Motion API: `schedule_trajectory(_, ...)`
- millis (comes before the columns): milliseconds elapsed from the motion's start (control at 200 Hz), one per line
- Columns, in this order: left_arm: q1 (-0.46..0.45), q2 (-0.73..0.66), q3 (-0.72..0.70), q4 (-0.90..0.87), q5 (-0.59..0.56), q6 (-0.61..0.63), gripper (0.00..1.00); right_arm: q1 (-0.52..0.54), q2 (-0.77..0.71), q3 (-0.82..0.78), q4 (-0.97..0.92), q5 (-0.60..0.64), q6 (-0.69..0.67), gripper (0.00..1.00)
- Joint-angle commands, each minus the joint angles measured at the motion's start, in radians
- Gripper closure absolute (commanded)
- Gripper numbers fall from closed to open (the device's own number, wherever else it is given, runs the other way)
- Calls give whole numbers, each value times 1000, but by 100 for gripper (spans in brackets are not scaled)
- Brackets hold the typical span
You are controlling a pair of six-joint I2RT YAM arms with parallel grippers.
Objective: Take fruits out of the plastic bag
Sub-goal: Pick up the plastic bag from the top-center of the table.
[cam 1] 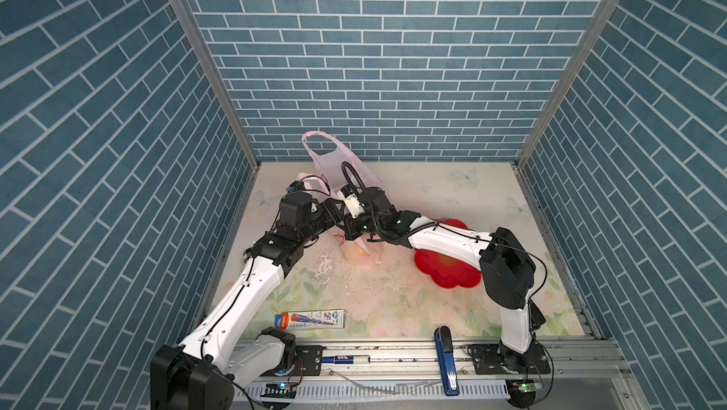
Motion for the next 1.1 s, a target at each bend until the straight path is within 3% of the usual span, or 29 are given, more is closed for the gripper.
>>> schedule_trajectory(0,-4,13,-19,55,-12,-2,41,13,-58,-30,34,-12,0,100)
schedule_trajectory(355,-6,17,-31,61,-25,5,72,15,-59,-33,32,-21,8,99)
schedule_trajectory(585,-6,0,-18,-1,-43,50,93,13,-111,-60,-16,18,-10,75)
schedule_trajectory(805,-6,-43,1,-140,-60,122,99,-3,-197,-84,-151,56,-69,57)
schedule_trajectory(1095,-6,-119,-31,-229,-18,199,100,-131,-205,21,-316,84,-168,48)
